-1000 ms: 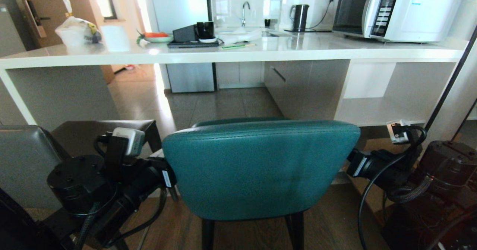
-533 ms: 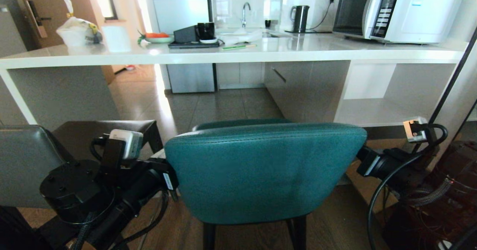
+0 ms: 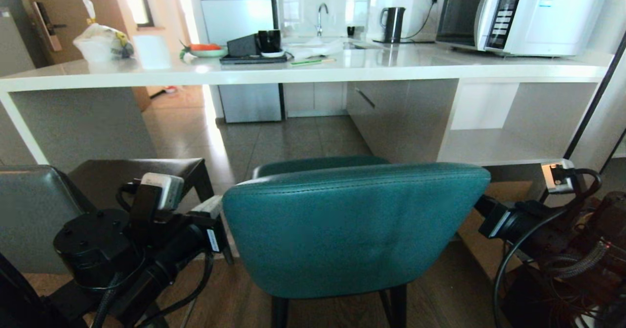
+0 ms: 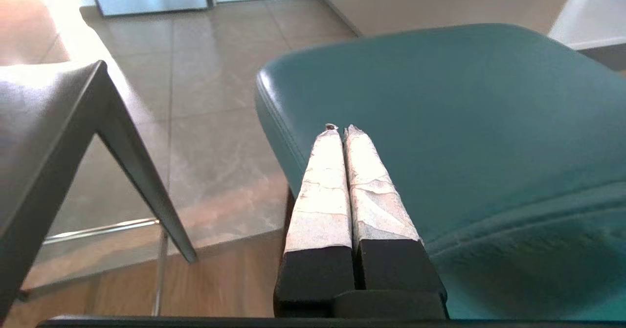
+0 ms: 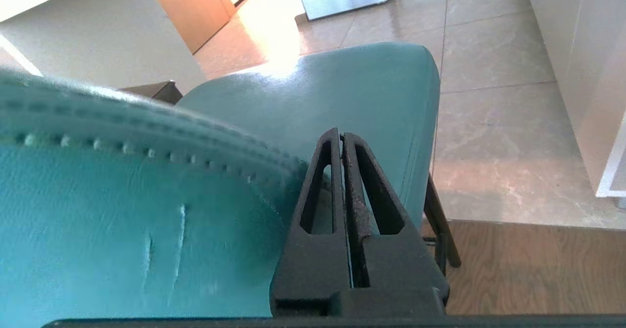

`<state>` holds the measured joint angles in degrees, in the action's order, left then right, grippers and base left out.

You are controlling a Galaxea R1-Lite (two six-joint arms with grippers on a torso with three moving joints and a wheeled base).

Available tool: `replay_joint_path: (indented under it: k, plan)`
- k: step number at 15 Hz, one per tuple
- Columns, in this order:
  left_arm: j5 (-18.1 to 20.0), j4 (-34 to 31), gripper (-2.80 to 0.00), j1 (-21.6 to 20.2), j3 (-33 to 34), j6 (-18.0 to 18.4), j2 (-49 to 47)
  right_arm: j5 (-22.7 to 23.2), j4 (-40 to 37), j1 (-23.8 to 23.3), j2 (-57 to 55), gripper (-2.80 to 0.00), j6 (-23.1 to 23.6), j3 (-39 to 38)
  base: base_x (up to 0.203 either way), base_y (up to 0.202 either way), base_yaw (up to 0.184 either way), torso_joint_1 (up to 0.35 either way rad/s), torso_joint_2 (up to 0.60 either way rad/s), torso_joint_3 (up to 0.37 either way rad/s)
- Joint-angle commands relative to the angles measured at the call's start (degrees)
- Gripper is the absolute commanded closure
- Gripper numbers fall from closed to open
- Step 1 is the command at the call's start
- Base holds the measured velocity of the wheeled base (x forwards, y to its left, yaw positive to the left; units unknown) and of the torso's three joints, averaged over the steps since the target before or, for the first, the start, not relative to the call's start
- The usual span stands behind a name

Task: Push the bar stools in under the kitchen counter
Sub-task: Pull the blue chair out from under the dining table, then push the gray chair back under the dining table

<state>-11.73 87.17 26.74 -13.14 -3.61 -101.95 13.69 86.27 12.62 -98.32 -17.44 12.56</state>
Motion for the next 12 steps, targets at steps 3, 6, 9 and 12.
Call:
replay_joint_path:
  k: [3, 6, 9, 12]
  plan:
    - [-0.1, 0.49, 0.0, -4.42, 0.79, -0.22, 2.96, 0.0, 0.02, -3.29, 2.35, 0.0, 0.2, -0.58, 0.0, 0.0, 0.0, 0.0, 0.0, 0.0]
    - [1.62, 0.49, 0.0, -6.63, 2.41, -0.3, 12.06, 0.88, -1.55, -5.69, 7.91, 0.0, 0.44, -2.71, 0.0, 0.0, 0.0, 0.0, 0.0, 0.0]
    - [2.88, -2.6, 0.0, -7.63, 5.86, 0.26, 23.54, -0.46, -6.94, -5.85, 17.68, 0.0, 4.38, -5.57, 0.0, 0.0, 0.0, 0.0, 0.0, 0.0]
    - [2.67, -15.53, 0.0, -8.48, 7.45, 2.22, 36.59, -5.75, -21.05, -5.72, 31.46, 0.0, 7.29, -5.75, 0.0, 0.0, 0.0, 0.0, 0.0, 0.0]
